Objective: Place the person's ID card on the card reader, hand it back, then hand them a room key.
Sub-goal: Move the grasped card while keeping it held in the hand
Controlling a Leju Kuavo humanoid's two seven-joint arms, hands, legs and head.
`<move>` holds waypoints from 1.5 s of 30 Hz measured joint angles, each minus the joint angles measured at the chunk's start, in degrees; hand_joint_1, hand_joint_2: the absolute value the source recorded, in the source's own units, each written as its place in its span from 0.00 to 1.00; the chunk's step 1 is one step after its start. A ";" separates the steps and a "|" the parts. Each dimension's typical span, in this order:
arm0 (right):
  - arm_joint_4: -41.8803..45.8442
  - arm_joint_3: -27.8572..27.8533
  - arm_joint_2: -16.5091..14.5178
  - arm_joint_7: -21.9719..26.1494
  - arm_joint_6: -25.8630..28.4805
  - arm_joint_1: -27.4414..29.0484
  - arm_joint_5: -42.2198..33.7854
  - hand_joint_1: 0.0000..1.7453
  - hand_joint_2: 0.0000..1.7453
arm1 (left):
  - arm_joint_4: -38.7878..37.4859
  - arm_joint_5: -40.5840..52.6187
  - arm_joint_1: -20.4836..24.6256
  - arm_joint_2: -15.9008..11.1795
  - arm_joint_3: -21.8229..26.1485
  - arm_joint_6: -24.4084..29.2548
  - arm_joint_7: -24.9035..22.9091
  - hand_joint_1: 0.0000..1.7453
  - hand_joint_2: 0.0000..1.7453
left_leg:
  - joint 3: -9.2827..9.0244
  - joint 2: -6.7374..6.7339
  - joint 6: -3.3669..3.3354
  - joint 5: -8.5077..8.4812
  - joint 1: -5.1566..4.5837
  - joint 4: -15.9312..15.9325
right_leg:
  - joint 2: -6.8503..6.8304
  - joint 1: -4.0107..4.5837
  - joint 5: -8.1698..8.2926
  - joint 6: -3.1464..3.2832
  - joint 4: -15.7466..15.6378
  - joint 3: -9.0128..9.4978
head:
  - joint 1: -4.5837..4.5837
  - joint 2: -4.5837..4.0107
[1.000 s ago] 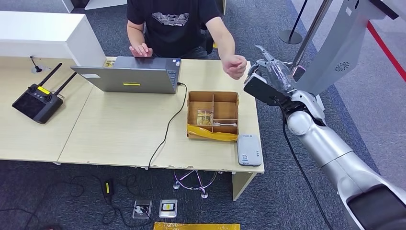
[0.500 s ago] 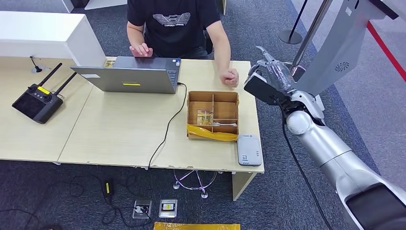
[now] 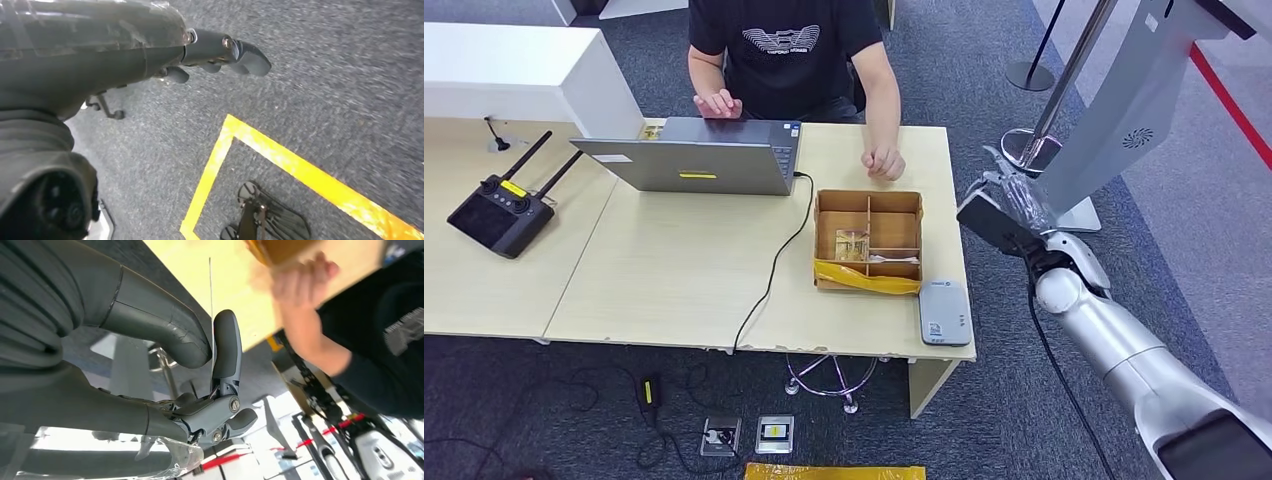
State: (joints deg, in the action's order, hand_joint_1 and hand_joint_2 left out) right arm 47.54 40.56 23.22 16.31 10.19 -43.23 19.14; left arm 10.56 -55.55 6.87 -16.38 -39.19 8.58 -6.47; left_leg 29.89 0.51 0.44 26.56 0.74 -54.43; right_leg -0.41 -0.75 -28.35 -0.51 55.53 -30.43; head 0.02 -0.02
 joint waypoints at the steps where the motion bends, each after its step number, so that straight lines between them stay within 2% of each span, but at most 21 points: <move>1: -0.20 -0.01 0.23 0.10 0.11 0.80 -0.24 1.00 1.00 | 0.00 -0.04 -0.03 0.16 0.00 0.16 -0.04 0.00 0.00 | 0.00 -0.03 0.01 0.01 0.00 0.00 | 0.04 0.00 0.00 0.00 0.00 -0.02 | -0.01 0.00; 13: -0.95 -1.31 3.65 -0.55 0.40 5.14 -0.65 1.00 1.00 | 0.00 -0.23 -0.01 0.72 0.00 0.16 -0.04 0.00 0.00 | -0.01 -0.08 0.01 0.01 0.00 -0.01 | 0.13 0.00 0.00 0.00 0.08 -0.08 | -0.02 0.00; 19: -0.86 -1.72 4.16 -0.71 0.43 6.13 -0.46 1.00 1.00 | 0.00 -0.41 0.00 0.77 0.00 0.14 -0.04 0.00 0.00 | 0.00 -0.08 0.01 0.01 0.00 -0.01 | 0.12 0.00 0.00 0.00 0.09 -0.08 | -0.02 0.00; 24: 4.18 -2.53 5.94 -2.78 0.61 10.80 0.38 1.00 1.00 | 0.00 -0.47 0.01 0.90 0.00 0.14 -0.04 0.00 0.00 | 0.00 -0.17 0.03 0.02 0.00 -0.01 | 0.16 0.00 0.00 0.00 0.12 -0.12 | -0.01 0.00; 38: 10.39 -2.66 6.54 -4.18 0.03 16.80 2.62 1.00 1.00 | 0.00 -0.36 0.11 1.55 -0.09 -0.30 0.73 0.00 0.00 | 0.01 -0.17 0.03 0.02 0.00 -0.02 | 0.19 0.00 0.00 0.00 0.15 -0.14 | -0.01 0.00; 45: 16.18 -2.23 8.20 -6.87 0.09 19.79 2.09 1.00 1.00 | 0.00 0.54 0.11 1.38 -1.00 -1.89 1.36 0.00 0.00 | 0.01 -0.23 0.03 0.02 0.00 -0.02 | 0.21 0.00 0.00 0.00 0.16 -0.15 | -0.01 0.00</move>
State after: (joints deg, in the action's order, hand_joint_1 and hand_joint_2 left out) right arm 63.71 38.33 31.42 9.44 10.28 -23.43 21.23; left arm 10.56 -55.01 6.97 -14.99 -40.19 6.70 -5.11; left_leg 29.91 0.28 0.47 26.58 0.74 -54.44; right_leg -0.20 -0.75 -28.35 -0.51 55.69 -30.58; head 0.01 -0.02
